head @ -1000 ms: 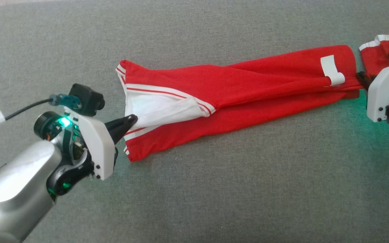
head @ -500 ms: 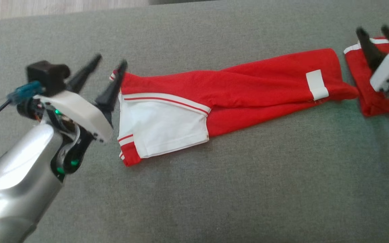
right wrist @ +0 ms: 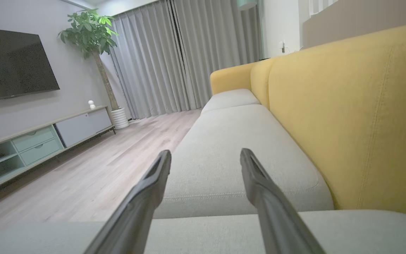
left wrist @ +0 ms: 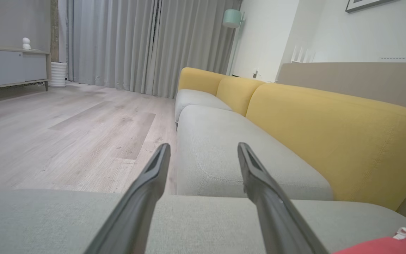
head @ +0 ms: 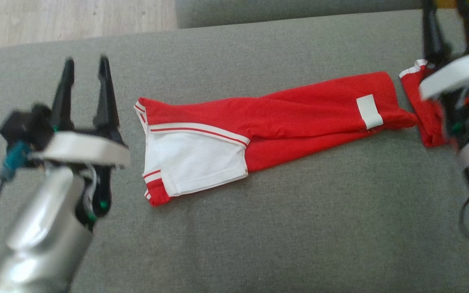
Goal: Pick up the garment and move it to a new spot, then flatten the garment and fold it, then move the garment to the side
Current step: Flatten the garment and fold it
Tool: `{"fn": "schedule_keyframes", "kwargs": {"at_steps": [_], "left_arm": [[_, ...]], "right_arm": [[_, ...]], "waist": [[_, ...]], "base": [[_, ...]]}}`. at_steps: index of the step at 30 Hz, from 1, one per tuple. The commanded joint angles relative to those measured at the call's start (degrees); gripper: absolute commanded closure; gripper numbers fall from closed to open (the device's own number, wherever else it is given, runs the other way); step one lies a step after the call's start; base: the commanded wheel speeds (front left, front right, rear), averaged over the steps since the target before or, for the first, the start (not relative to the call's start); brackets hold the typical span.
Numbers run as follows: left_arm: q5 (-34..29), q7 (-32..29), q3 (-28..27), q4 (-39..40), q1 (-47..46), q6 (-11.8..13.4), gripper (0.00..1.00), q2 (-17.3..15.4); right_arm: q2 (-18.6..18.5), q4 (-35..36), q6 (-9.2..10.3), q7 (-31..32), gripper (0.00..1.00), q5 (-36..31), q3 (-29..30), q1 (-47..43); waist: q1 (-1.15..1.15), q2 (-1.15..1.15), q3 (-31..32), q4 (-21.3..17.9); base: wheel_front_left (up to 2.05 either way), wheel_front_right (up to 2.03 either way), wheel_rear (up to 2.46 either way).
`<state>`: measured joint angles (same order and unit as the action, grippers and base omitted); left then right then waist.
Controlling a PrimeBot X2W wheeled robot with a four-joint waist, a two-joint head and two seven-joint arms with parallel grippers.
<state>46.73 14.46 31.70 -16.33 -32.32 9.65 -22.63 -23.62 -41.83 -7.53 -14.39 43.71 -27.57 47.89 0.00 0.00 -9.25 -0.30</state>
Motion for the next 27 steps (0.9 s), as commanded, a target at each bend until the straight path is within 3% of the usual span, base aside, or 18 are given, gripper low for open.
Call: {"fn": "schedule_keyframes", "kwargs": {"at_steps": [1, 7, 11, 18, 27], "left_arm": [[-2.0, 0.5, -3.7, 1.9, 0.0, 0.4, 0.00, -0.9], [-9.3, 0.5, -9.2, 2.0, 9.4, -0.6, 0.00, 5.0], [-12.2, 0.5, -13.0, 1.7, 12.9, -3.4, 0.00, 8.7], [-17.3, 0.5, -16.7, 0.4, 13.0, -7.4, 0.00, 11.7], [-20.6, 0.5, -17.9, -1.5, 11.2, -10.7, 0.00, 14.4]], "right_arm": [[1.9, 2.1, 0.04, -0.6, 0.00, -2.3, 1.7, -3.9], [10.6, 6.3, 0.04, -0.6, 0.00, -13.6, 11.4, -16.0], [13.9, 7.0, 0.04, -0.6, 0.00, -17.8, 13.9, -20.6], [14.2, 6.4, 0.04, 1.7, 0.00, -22.2, 17.8, -20.2], [12.9, -1.8, 0.04, 6.4, 0.00, -29.4, 29.7, -13.3]], "waist": [[0.00, 0.00, 0.5, 0.1], [0.00, 0.00, 1.6, 0.9], [0.00, 0.00, 1.6, 1.5], [0.00, 0.00, 0.5, 2.7], [0.00, 0.00, -3.4, 4.4]], "base": [[0.00, 0.00, 0.00], [0.00, 0.00, 0.00], [0.00, 0.00, 0.00], [0.00, 0.00, 0.00], [0.00, 0.00, 0.00]]}}
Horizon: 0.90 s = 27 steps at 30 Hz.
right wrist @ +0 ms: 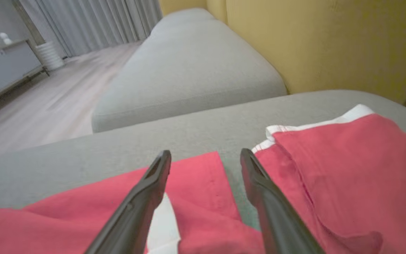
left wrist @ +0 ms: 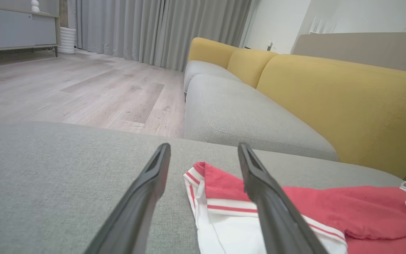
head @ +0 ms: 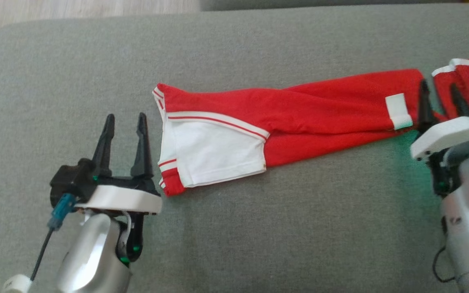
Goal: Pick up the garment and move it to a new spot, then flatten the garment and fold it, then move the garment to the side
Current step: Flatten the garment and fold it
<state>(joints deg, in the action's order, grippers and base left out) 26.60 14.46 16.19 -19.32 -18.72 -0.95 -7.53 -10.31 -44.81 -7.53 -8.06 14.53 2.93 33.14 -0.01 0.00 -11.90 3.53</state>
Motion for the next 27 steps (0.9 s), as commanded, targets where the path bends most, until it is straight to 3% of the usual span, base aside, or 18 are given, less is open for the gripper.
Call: {"fn": "schedule_keyframes", "kwargs": {"at_steps": [1, 7, 15, 16, 17, 18, 19, 27], "left_arm": [[-0.8, 0.5, -2.4, 1.0, -2.5, -0.5, 0.00, -0.3], [-2.5, 0.5, -2.6, -0.7, -3.1, -2.3, 0.00, 1.4], [-3.8, 0.5, -4.4, -1.4, -3.8, -3.4, 0.00, 2.2], [-4.0, 0.5, -4.6, -1.4, -3.9, -3.5, 0.00, 2.2], [-4.1, 0.5, -4.9, -1.5, -4.0, -3.6, 0.00, 2.3], [-4.2, 0.5, -5.1, -1.5, -4.2, -3.7, 0.00, 2.4], [-4.4, 0.5, -5.3, -1.6, -4.3, -3.7, 0.00, 2.5], [-5.4, 0.5, -6.0, -2.0, -4.8, -4.3, 0.00, 3.3]], "right_arm": [[-0.4, -0.5, 0.04, 0.5, 0.00, -1.7, 0.9, 2.2], [1.4, -9.9, 0.04, 3.5, 0.00, -5.7, 9.1, 5.1], [2.8, -17.0, 0.04, 5.1, 0.00, -7.8, 12.2, 7.3], [2.9, -17.4, 0.04, 5.1, 0.07, -7.9, 12.2, 7.6], [3.0, -17.8, 0.04, 5.0, 0.37, -8.0, 12.2, 7.8], [3.2, -18.0, 0.04, 4.8, 0.92, -8.0, 12.0, 8.1], [3.2, -18.2, 0.04, 4.5, 1.00, -8.1, 11.7, 8.4], [0.3, -16.1, 0.04, 0.0, 1.00, -8.1, 9.5, 10.0]], "waist": [[0.01, 0.00, -1.1, 0.8], [0.01, 0.00, -1.8, 1.9], [0.01, 0.00, -2.9, 2.2], [0.01, 0.00, -3.1, 2.1], [0.01, 0.00, -3.2, 2.1], [0.01, 0.00, -3.3, 2.0], [0.01, 0.00, -3.4, 1.9], [0.01, 0.00, -2.8, 0.4]], "base": [[0.00, 0.00, 0.00], [0.00, 0.00, 0.00], [0.00, 0.00, 0.00], [0.00, 0.00, 0.00], [0.00, 0.00, 0.00], [0.00, 0.00, 0.00], [0.00, 0.00, 0.00], [0.00, 0.00, 0.00]]}}
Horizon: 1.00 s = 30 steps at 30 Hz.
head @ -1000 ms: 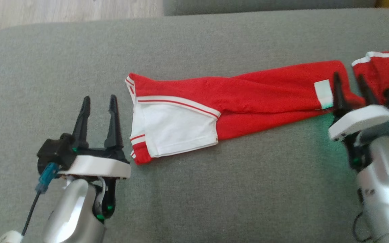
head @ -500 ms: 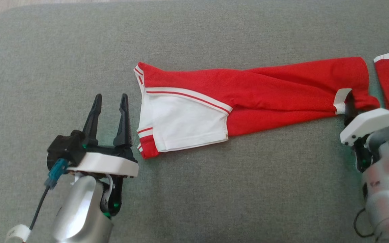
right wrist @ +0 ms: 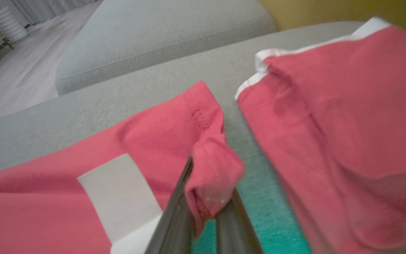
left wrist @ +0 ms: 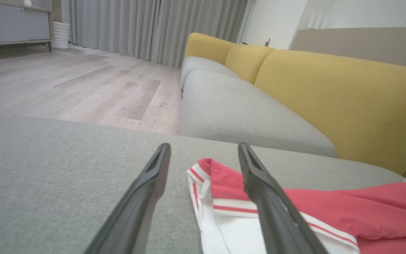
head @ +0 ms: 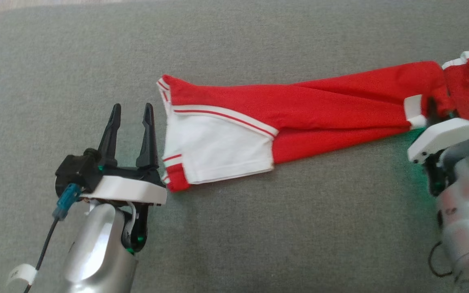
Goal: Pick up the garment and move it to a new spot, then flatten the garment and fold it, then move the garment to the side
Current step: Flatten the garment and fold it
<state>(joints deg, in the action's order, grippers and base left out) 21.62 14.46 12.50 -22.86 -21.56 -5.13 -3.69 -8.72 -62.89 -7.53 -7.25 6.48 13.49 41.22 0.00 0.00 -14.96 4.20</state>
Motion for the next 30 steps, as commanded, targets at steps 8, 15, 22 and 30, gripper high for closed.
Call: {"fn": "schedule_keyframes", "kwargs": {"at_steps": [8, 15, 22, 30], "left_arm": [[-1.0, 0.5, -3.1, 1.8, -1.4, -0.7, 0.00, -0.1], [-0.8, 0.5, -3.5, 2.0, -0.4, -1.0, 0.00, 0.3], [-1.0, 0.5, -4.7, 2.0, 1.2, -1.0, 0.00, 0.4], [-1.2, 0.5, -5.5, 2.3, 3.2, -0.8, 0.00, 0.3]], "right_arm": [[-7.2, 4.2, 0.04, -2.2, 1.00, 1.5, -0.5, 1.5], [-6.6, 6.1, 0.04, -2.3, 1.00, 3.0, -2.1, 1.0], [-1.4, 9.7, 0.04, -1.8, 1.00, 4.7, -8.2, -0.1], [5.1, 15.6, 0.04, 0.2, 1.00, 8.1, -18.3, -3.5]], "waist": [[0.00, 0.00, 2.5, -1.8], [0.00, 0.00, 5.0, -2.1], [0.00, 0.00, 8.8, -1.3], [0.00, 0.00, 12.4, 0.2]], "base": [[0.00, 0.00, 0.00], [0.00, 0.00, 0.00], [0.00, 0.00, 0.00], [0.00, 0.00, 0.00]]}}
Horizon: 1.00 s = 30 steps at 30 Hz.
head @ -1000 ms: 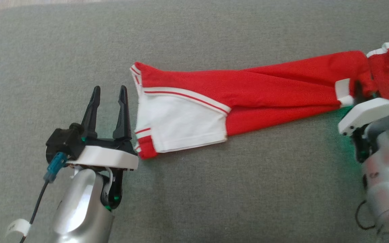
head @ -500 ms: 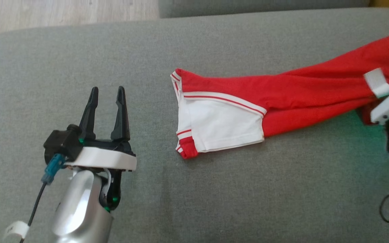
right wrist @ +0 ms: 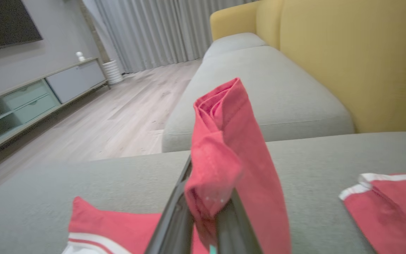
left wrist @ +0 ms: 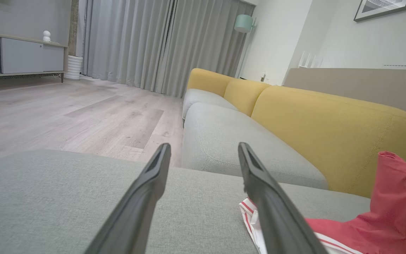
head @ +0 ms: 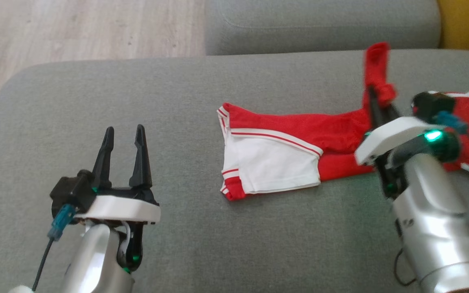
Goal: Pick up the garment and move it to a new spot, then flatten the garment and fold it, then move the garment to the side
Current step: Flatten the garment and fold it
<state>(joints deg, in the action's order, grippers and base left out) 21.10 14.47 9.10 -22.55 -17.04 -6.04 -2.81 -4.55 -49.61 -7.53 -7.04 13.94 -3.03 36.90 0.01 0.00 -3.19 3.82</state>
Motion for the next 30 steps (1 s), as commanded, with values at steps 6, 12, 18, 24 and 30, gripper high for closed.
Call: {"fn": "schedule_keyframes", "kwargs": {"at_steps": [6, 12, 18, 24, 30], "left_arm": [[-0.5, 0.5, -1.9, 2.0, -0.5, 0.1, 0.00, -0.9], [-0.2, 0.4, -1.5, 2.2, -0.7, 0.3, 0.00, -1.0], [0.2, 0.4, -0.1, 1.9, -1.3, 0.2, 0.00, -0.7], [0.6, 0.4, 1.4, 1.0, -2.1, 0.1, 0.00, -0.5], [0.8, 0.5, 1.7, 0.1, -2.6, 0.0, 0.00, -0.5]], "right_arm": [[1.6, 6.0, 0.04, 1.0, 1.00, 8.2, -12.8, -2.9], [1.7, 6.7, 0.04, 0.8, 1.00, 14.5, -22.6, -4.1], [1.7, 3.9, 0.04, -0.8, 1.00, 18.2, -28.2, -3.2], [1.7, -0.2, 0.04, -2.4, 1.00, 22.1, -32.3, -1.5], [1.7, 1.4, 0.04, -2.3, 0.00, 26.4, -39.4, -2.1]], "waist": [[-0.01, 0.00, 1.3, 2.5], [-0.01, 0.00, 0.4, 4.1], [-0.01, 0.00, -1.1, 6.0], [-0.01, 0.00, -2.5, 7.8], [-0.01, 0.00, -2.5, 8.5]], "base": [[0.00, 0.00, 0.00], [0.00, 0.00, 0.00], [0.00, 0.00, 0.00], [0.00, 0.00, 0.00], [0.00, 0.00, 0.00]]}}
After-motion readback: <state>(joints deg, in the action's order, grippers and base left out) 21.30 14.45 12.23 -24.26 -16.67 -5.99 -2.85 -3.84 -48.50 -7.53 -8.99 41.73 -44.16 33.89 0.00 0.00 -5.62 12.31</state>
